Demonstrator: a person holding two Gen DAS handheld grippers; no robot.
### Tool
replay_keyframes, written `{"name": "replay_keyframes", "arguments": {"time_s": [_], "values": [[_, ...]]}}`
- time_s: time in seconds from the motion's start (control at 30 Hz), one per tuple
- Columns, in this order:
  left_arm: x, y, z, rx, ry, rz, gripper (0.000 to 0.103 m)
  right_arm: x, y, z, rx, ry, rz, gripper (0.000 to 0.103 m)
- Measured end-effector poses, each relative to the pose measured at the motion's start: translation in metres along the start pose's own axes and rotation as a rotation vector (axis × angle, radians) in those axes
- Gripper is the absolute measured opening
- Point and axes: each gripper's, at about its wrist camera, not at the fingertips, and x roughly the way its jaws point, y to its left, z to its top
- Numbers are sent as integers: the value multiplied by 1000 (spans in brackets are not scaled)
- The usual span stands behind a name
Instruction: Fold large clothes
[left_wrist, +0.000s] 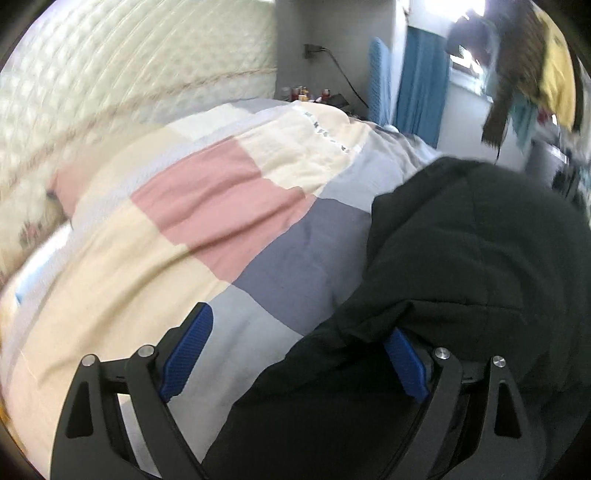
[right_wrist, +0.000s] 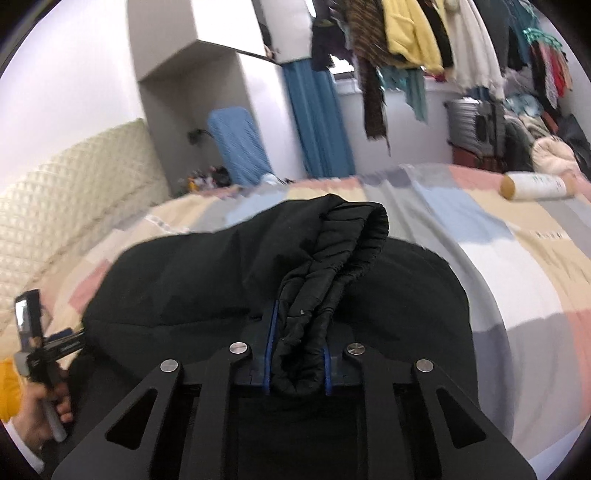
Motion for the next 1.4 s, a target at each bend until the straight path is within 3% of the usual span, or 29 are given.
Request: {"name": "replay_keyframes", "arguments": {"time_s": [0.17,0.37,0.7,0.83,1.0,1.07,1.1,1.27,1.4], "values": [[2,6,-1,-32,12,-46,90,-2,1,4,-9,-7,-65,15],[1,0,-4,-9,0,-62,91,32,-19,-19,9,86,-140,15],[8,-9,-7,28,6,-53,90,79,-30,-36,-34,129,-181,18],[4,-8,-6,22,8,-64,90,88,-27,-38,5,117,-197,18],[-10,-12,-5,30,4,-87,90,67,-27,-40,83,115,-197,23],[-19,-13,-5,36,-8,-104,90,56,-23,-40,91,124,-200,34],[-25,-12,-5,35,-11,-117,90,51,-19,-42,87,130,-193,35],[-71,-7,-5,47,-61,-184,90,13,4,-45,42,163,-163,41],[-122,-5,2,80,-130,-234,90,-39,24,-32,42,105,-133,41]]}}
